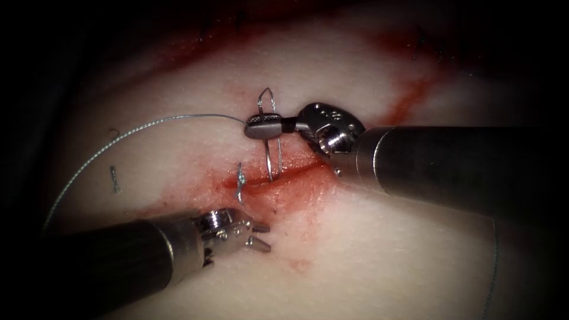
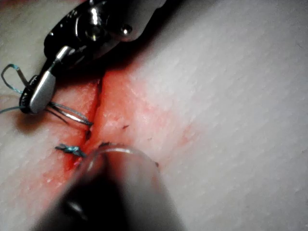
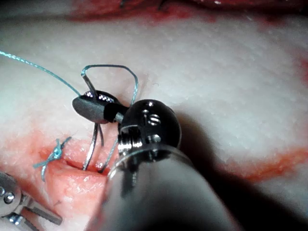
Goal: Wound Closure
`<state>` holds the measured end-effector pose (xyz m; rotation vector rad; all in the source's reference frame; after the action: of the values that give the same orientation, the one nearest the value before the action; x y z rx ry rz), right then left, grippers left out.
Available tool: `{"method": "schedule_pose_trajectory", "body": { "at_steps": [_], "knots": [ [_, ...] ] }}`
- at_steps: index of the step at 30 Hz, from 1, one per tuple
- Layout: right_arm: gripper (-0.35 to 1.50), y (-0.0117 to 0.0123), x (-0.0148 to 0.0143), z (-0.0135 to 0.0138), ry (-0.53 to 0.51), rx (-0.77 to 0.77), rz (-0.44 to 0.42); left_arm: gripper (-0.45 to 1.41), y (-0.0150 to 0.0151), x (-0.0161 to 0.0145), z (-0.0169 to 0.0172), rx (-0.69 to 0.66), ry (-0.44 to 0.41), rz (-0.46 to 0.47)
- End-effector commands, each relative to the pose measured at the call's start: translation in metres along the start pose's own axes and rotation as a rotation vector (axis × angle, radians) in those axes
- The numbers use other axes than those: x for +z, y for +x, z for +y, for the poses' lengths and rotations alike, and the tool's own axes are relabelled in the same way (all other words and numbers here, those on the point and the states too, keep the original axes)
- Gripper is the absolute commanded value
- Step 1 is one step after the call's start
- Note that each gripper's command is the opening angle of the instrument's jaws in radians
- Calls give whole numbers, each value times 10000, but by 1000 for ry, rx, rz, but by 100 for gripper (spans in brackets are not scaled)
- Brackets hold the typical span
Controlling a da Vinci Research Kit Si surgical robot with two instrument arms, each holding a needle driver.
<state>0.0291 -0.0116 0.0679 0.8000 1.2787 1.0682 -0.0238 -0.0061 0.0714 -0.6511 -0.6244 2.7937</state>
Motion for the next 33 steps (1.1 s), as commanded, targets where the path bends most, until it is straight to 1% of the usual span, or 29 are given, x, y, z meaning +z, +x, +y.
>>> {"method": "schedule_pose_trajectory", "body": {
  "at_steps": [1, 5, 6, 14, 17, 18, 19, 21, 22, 25, 27, 30, 32, 33],
  "knots": [
    [-35, -9, 9, -2, 13, 4, -13, 34, 1, 8, 0, 2, 0, 0],
    [-35, -19, 6, -11, 25, 14, -38, 34, -2, 4, -1, -7, 1, -1],
    [-35, -24, 5, -16, 34, 31, -49, 34, -4, 2, -2, -5, 4, -2],
    [-35, -45, -5, -34, 47, 136, -110, 34, -9, -4, -3, -11, 8, -5],
    [-35, -56, -7, -41, 77, 166, -146, 34, -11, -4, -3, -9, 10, -5],
    [-35, -56, -7, -41, 77, 166, -146, 34, -11, -4, -3, -9, 10, -5],
    [-35, -65, -8, -46, 105, 184, -181, 34, -11, -5, -3, -9, 10, -5],
    [-35, -68, -9, -48, 112, 188, -193, 34, -11, -5, -3, -8, 10, -5],
    [-35, -75, -10, -54, 122, 195, -217, 34, -12, -5, -3, -8, 9, -5],
    [-35, -80, -12, -59, 128, 205, -230, 34, -13, -5, -3, -7, 9, -5],
    [-35, -88, -13, -66, 140, 223, -247, 34, -13, -6, -3, -7, 9, -5],
    [-35, -95, -13, -67, 133, 241, -251, 34, -12, -7, -2, -8, 14, -4],
    [-35, -93, -12, -64, 96, 240, -215, 34, -11, -9, -2, -11, 20, 19],
    [-35, -91, -13, -62, 73, 210, -186, 32, -11, -9, -1, -12, 22, 30]
  ]
}}
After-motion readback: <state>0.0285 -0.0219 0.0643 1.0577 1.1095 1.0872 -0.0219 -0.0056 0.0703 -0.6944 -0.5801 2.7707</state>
